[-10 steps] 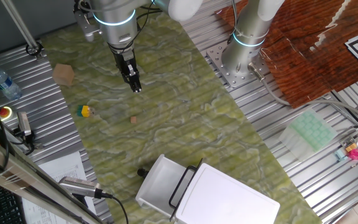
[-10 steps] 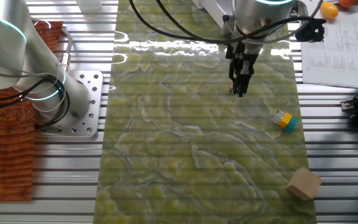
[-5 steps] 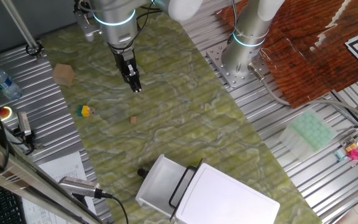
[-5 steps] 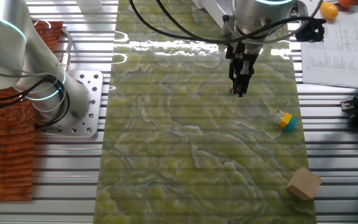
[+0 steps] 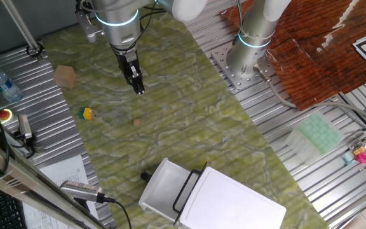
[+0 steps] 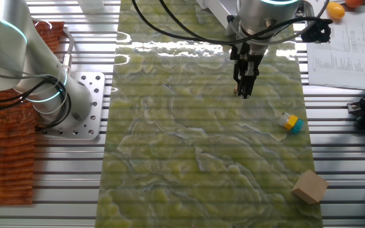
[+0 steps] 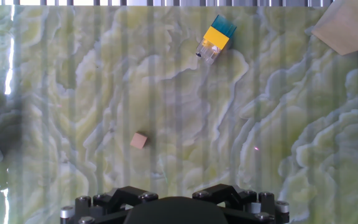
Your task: Put things in the drawer
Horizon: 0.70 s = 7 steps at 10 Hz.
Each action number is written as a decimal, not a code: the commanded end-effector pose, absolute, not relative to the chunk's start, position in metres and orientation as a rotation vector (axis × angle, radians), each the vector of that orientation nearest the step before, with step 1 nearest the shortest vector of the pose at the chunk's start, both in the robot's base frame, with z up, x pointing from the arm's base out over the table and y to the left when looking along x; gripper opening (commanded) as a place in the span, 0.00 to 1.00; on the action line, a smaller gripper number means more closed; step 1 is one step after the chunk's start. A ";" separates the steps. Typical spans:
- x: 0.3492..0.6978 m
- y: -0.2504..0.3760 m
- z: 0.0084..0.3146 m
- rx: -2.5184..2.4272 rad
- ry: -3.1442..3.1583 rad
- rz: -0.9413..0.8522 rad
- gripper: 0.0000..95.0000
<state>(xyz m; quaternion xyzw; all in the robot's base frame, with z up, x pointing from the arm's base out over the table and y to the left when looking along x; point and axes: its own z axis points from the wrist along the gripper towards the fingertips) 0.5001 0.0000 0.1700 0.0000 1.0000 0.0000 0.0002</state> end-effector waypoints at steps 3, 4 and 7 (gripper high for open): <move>0.500 0.000 0.170 -0.028 3.136 -0.003 0.00; 0.500 0.000 0.170 -0.028 3.136 -0.003 0.00; 0.500 0.000 0.170 -0.028 3.136 -0.003 0.00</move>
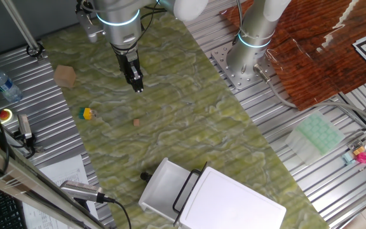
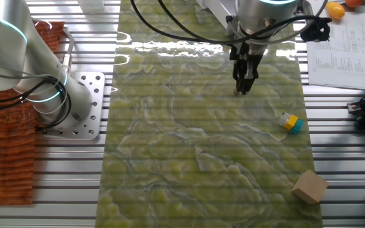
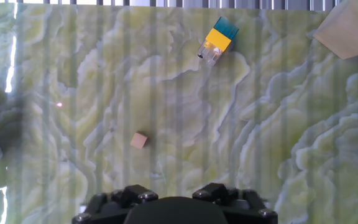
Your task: Put things in the drawer
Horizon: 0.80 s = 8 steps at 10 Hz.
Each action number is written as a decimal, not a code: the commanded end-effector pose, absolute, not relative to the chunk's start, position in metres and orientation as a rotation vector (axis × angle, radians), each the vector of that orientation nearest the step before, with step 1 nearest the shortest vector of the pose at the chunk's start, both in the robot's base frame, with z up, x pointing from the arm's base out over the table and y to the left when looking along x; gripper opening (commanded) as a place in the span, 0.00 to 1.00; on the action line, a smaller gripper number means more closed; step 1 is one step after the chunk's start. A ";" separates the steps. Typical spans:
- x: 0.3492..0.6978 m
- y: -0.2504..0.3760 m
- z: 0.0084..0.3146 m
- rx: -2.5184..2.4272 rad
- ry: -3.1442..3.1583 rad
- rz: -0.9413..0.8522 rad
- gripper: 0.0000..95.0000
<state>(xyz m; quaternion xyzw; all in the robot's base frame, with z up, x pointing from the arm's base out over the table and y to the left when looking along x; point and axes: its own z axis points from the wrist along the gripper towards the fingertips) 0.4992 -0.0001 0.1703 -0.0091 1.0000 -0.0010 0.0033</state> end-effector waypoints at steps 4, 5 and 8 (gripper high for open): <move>0.500 0.001 0.169 -0.031 3.139 -0.007 0.00; 0.500 0.002 0.169 -0.031 3.140 -0.007 0.00; 0.502 0.009 0.165 -0.096 3.138 -0.005 0.00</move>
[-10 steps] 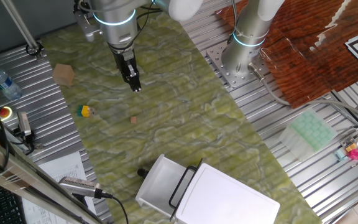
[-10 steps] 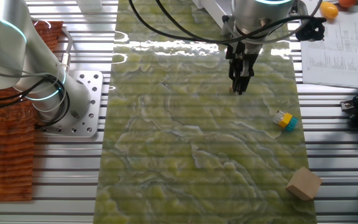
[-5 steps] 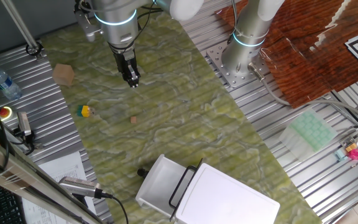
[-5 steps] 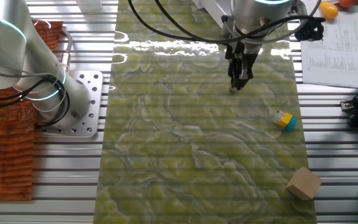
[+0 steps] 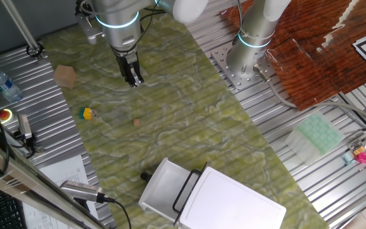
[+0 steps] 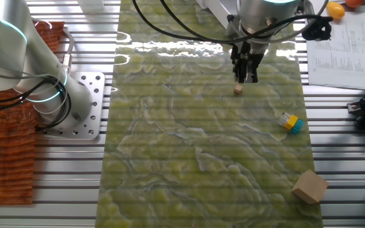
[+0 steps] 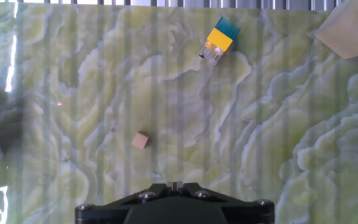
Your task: Put things in the drawer
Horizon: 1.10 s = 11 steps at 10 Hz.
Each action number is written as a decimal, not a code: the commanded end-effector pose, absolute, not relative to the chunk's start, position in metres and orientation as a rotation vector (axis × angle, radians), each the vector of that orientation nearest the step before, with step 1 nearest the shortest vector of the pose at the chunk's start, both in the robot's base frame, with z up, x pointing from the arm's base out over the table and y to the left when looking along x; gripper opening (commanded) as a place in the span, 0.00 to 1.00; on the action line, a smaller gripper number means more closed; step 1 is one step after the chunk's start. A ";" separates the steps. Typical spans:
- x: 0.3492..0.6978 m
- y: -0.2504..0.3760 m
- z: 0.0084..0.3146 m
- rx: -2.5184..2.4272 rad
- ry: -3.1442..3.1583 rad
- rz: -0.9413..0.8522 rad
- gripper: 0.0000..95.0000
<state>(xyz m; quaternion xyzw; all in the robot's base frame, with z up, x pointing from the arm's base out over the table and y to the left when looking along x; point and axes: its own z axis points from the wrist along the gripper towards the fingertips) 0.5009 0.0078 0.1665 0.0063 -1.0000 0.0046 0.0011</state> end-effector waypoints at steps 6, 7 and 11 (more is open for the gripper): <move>0.494 0.029 0.147 0.259 -3.138 0.002 0.00; 0.494 0.030 0.147 0.264 -3.137 0.002 0.00; 0.503 0.029 0.120 0.393 -3.114 -0.006 0.00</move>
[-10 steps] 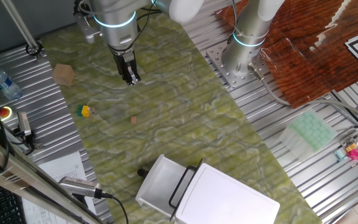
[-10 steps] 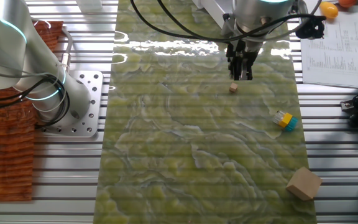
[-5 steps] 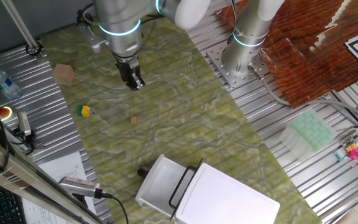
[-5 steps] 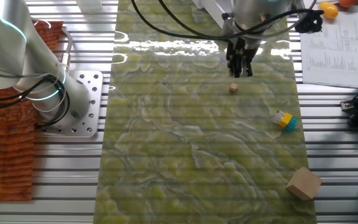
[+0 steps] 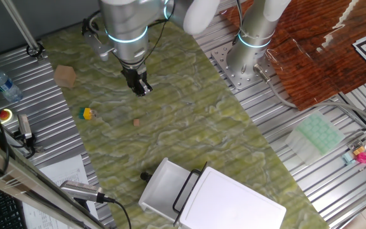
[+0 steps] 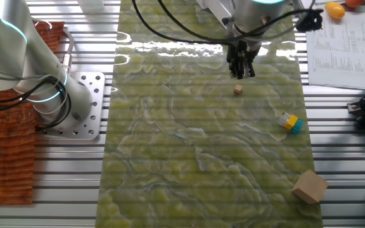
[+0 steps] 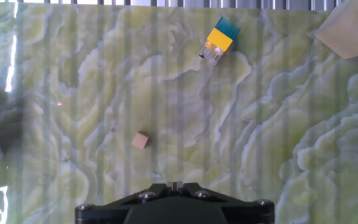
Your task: Put things in the drawer
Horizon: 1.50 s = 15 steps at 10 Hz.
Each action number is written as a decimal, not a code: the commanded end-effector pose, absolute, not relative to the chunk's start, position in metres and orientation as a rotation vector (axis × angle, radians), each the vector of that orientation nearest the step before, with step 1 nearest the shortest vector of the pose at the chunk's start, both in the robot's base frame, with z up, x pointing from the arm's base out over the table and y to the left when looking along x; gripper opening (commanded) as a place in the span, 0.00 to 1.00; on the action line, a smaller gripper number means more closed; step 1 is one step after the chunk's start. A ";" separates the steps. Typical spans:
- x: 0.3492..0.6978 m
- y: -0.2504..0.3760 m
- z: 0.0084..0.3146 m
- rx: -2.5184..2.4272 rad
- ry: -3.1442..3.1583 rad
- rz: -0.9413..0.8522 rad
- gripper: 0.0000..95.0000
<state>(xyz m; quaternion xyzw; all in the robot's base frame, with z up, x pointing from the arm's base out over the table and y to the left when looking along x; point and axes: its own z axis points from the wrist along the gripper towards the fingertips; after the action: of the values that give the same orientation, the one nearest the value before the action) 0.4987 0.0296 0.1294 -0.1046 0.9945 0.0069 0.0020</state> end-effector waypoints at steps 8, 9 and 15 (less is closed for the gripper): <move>0.540 0.056 0.060 -0.816 3.052 -0.132 0.00; 0.542 0.057 0.057 -0.841 3.044 -0.112 0.00; 0.557 0.061 0.043 -0.884 3.056 0.019 0.00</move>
<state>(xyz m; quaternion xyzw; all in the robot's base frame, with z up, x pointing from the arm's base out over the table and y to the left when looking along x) 0.5567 0.0612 0.0406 -0.2781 0.9601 0.0182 -0.0247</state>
